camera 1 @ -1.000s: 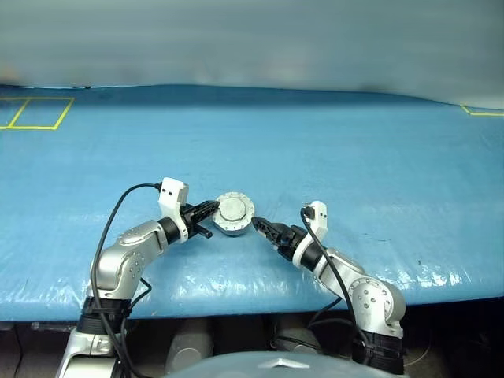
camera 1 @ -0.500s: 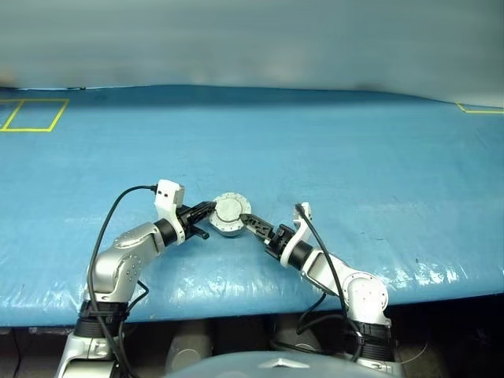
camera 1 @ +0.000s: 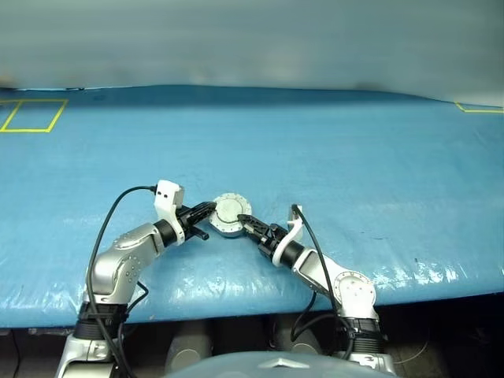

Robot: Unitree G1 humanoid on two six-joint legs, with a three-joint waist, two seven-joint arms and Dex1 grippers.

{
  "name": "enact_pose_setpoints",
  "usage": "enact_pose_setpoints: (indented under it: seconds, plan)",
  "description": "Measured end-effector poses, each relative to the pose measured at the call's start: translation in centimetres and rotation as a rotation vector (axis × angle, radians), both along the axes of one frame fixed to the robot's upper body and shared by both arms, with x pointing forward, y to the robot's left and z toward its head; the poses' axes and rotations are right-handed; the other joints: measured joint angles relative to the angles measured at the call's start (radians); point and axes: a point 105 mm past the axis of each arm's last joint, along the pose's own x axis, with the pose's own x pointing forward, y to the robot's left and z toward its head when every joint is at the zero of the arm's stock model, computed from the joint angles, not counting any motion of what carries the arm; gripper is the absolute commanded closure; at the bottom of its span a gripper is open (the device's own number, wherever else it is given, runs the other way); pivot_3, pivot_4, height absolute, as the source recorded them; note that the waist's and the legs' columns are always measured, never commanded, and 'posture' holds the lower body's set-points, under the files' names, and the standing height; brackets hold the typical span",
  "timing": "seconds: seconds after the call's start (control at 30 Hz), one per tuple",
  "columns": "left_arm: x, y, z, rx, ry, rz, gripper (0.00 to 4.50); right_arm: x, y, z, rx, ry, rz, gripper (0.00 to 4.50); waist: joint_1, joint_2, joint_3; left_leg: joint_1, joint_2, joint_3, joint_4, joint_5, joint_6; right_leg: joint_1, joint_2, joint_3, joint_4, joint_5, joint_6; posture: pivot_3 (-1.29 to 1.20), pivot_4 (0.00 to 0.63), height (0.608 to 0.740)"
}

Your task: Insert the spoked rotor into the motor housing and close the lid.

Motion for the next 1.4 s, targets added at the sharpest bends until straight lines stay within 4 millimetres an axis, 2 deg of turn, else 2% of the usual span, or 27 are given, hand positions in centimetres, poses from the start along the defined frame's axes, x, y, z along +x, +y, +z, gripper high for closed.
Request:
enact_pose_setpoints:
  seconds: [0.1,0.33,0.37,0.43,0.57,0.7,0.77,0.83,0.93,1.0,1.13,1.3,1.4]
  plan:
    - [0.0,0.2,-0.2,0.009,0.007,0.013,4.50,-0.1,0.1,0.1,0.006,0.006,0.005,3.30,0.000,0.000,0.000,0.000,0.000,0.000,0.000,0.000,0.000,0.000,0.000,0.000,0.000,0.000,0.000,0.00,0.150,0.740]
    - [0.0,0.2,-0.2,0.009,0.002,0.008,4.50,-0.6,0.1,0.0,0.008,0.024,0.008,3.30,0.000,0.000,0.000,0.000,0.000,0.000,-0.001,0.000,0.000,0.000,-0.001,0.000,-0.001,0.000,0.000,0.00,0.150,0.740]
    - [0.0,0.2,-0.2,0.007,0.001,0.007,4.33,-0.6,0.2,0.0,0.009,0.026,0.009,3.30,-0.001,0.000,0.000,0.000,0.000,0.000,-0.001,0.000,0.000,0.000,-0.001,0.000,-0.001,0.000,0.000,0.00,0.150,0.740]
    - [0.1,0.4,-0.1,0.001,0.000,0.017,3.90,-0.6,0.2,0.0,0.009,0.027,0.010,3.30,-0.001,0.000,0.000,-0.001,0.000,0.000,-0.001,0.000,0.000,0.000,-0.001,0.000,-0.001,0.000,0.000,0.00,0.150,0.740]
    - [0.5,1.1,0.1,-0.061,0.005,0.091,2.56,-0.8,0.2,0.1,0.011,0.028,0.010,3.30,0.000,0.000,0.000,-0.002,0.000,0.000,-0.001,0.000,0.000,-0.001,-0.001,0.000,-0.001,0.000,0.000,0.00,0.150,0.740]
    - [1.0,2.3,2.0,-0.161,-0.041,0.196,1.26,-1.0,0.2,0.3,0.014,0.032,0.009,3.30,-0.002,0.000,0.000,-0.004,0.000,-0.001,-0.001,0.000,0.000,-0.003,0.000,-0.001,-0.001,0.001,-0.001,0.00,0.150,0.740]
    - [0.7,2.9,3.2,-0.215,-0.076,0.239,0.56,-0.9,0.1,0.4,0.019,0.039,-0.002,3.30,-0.002,0.000,0.000,-0.004,0.000,-0.001,-0.001,-0.001,0.001,-0.002,-0.001,-0.001,-0.002,0.001,-0.001,0.00,0.150,0.740]
    - [-0.1,3.8,3.4,-0.289,-0.070,0.302,0.00,-0.7,0.0,0.6,0.027,0.049,-0.020,3.30,-0.004,0.000,0.001,-0.004,0.000,-0.001,0.000,-0.001,0.001,-0.003,-0.001,-0.001,-0.002,0.001,-0.001,0.00,0.150,0.740]
    - [-1.8,4.9,2.5,-0.484,-0.021,0.425,0.00,-0.3,-0.5,1.0,0.043,0.060,-0.061,3.30,-0.004,0.000,0.001,-0.008,0.000,-0.002,0.001,-0.001,0.002,-0.005,-0.001,-0.002,-0.003,0.002,0.000,0.00,0.150,0.740]
    - [-3.1,5.2,1.9,-0.605,0.011,0.487,0.00,0.0,-0.7,1.8,0.060,0.048,-0.083,3.30,-0.003,-0.001,0.001,-0.017,-0.001,-0.002,0.004,-0.001,0.002,-0.012,-0.001,-0.002,-0.002,0.003,0.002,0.00,0.150,0.740]
    - [-4.8,4.0,1.5,-0.789,0.062,0.511,0.00,0.9,-0.3,3.6,0.093,0.010,-0.085,3.30,-0.001,-0.001,0.001,-0.019,-0.001,-0.002,0.006,-0.001,0.002,-0.013,0.000,-0.001,-0.002,0.004,0.003,0.00,0.150,0.740]
    - [-5.5,3.5,1.8,-0.911,0.090,0.487,0.00,1.7,0.5,6.1,0.119,-0.061,-0.065,3.30,-0.003,-0.001,0.002,-0.019,0.000,-0.003,0.009,-0.001,0.002,-0.013,0.003,0.000,-0.001,0.004,0.003,0.00,0.150,0.740]
    - [-5.6,2.4,2.2,-0.971,0.113,0.439,0.00,1.7,1.1,6.8,0.132,-0.076,-0.044,3.30,-0.003,-0.001,0.002,-0.020,-0.001,-0.003,0.009,-0.001,0.002,-0.013,0.003,0.000,-0.001,0.004,0.003,0.00,0.150,0.740]
